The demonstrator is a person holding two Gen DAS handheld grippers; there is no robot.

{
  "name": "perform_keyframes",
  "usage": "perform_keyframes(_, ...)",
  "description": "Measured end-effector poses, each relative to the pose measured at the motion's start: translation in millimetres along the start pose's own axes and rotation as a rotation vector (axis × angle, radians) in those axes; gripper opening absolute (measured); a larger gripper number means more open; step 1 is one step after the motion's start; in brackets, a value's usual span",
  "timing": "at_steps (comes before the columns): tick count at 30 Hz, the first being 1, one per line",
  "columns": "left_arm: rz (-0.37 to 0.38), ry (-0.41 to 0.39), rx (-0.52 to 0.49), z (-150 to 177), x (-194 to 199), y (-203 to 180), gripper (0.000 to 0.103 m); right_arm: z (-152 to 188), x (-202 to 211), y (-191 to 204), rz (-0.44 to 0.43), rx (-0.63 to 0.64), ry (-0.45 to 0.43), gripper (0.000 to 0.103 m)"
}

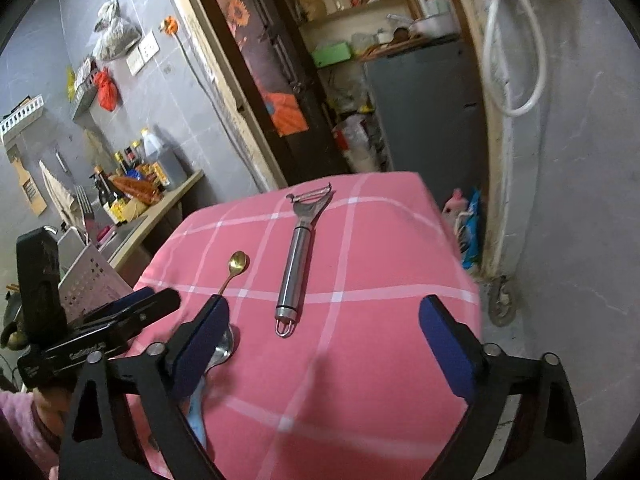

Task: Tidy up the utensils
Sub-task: 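Grasp the gold spoon with the left tool while the right tool grasps the steel peeler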

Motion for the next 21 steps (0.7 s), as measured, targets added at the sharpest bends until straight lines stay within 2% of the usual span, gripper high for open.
perform_keyframes(1,0.001,0.010,0.002,-1,-6,0,0.083,0,-8,1,-0.010,0.002,0.012,0.080)
perform_keyframes(5,0.011,0.058,0.012,-5,-29,1,0.073,-1,-35,6,-0.037,0.007,0.063,0.072)
perform_keyframes(10,-0.001,0.138,0.008,-5,-56,2,0.049,-1,-64,15,-0.072,0.009,0.128,0.059)
perform_keyframes(16,0.000,0.204,0.009,-8,-76,3,0.037,-7,-94,23,-0.080,0.014,0.187,0.049)
perform_keyframes(21,0.011,0.220,-0.019,-12,-84,0,0.037,-17,-112,29,-0.085,0.020,0.204,0.046)
Point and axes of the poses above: each gripper's, at about its wrist camera, not at the fingertips, and x roughly against the way its jaws point, y to its left, z to its underside, the point moved 10 cm from there along -x, roughly the way its jaws point
